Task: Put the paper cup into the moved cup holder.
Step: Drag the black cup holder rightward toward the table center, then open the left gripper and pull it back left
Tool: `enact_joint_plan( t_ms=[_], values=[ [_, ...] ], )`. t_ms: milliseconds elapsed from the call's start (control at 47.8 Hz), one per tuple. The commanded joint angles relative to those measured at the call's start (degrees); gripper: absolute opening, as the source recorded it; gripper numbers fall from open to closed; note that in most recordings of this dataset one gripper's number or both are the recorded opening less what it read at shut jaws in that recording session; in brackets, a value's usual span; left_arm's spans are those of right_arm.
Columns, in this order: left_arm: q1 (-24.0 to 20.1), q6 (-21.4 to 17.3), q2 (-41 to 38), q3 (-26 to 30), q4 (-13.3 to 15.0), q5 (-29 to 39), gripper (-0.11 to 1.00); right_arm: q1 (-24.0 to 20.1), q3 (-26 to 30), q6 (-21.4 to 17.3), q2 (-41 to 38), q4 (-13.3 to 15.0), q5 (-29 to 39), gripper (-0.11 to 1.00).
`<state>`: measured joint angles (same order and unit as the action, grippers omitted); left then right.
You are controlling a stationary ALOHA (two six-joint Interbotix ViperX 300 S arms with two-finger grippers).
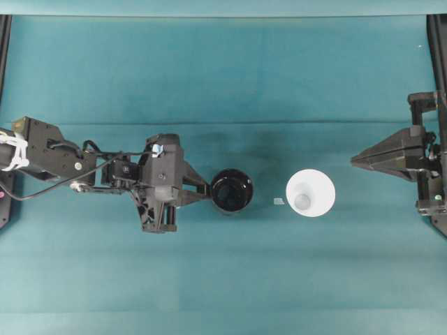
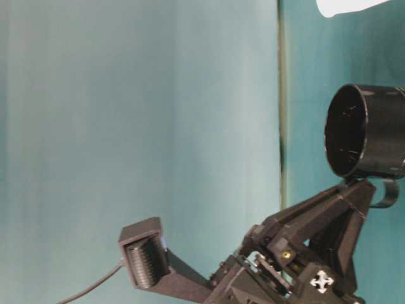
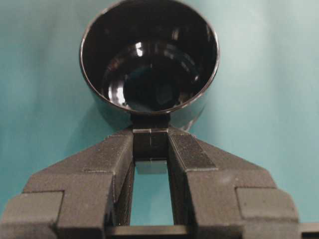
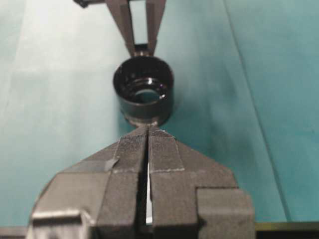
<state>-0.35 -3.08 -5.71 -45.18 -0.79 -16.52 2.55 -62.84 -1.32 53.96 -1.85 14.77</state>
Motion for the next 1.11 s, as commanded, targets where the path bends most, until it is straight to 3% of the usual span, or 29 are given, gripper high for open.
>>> enact_joint_plan(
  t_ms=[0,733,795,984,1089],
  values=[
    [0.26,0.09,-0.09,0.79,0.00,-0.62,0.20,0.09,1.32,-0.44,-0.44,-0.18,-0.35,0.02],
    [0.26,1.05,-1.49,0.70,0.00,-2.99,0.21,0.09,1.32,-0.44,-0.44,-0.18,-0.26,0.02],
    [0.26,1.32,-1.49,0.62,-0.09,-2.81,0.30,0.09,1.32,-0.44,-0.44,-0.18,-0.26,0.02],
    [0.26,3.16,-1.32,0.44,-0.09,-2.81,0.77,0.09,1.32,-0.44,-0.44,-0.18,-0.26,0.02],
    [0.26,3.25,-1.23,0.53,-0.09,-2.72,0.84,0.09,1.32,-0.44,-0.44,-0.26,-0.26,0.02]
  ],
)
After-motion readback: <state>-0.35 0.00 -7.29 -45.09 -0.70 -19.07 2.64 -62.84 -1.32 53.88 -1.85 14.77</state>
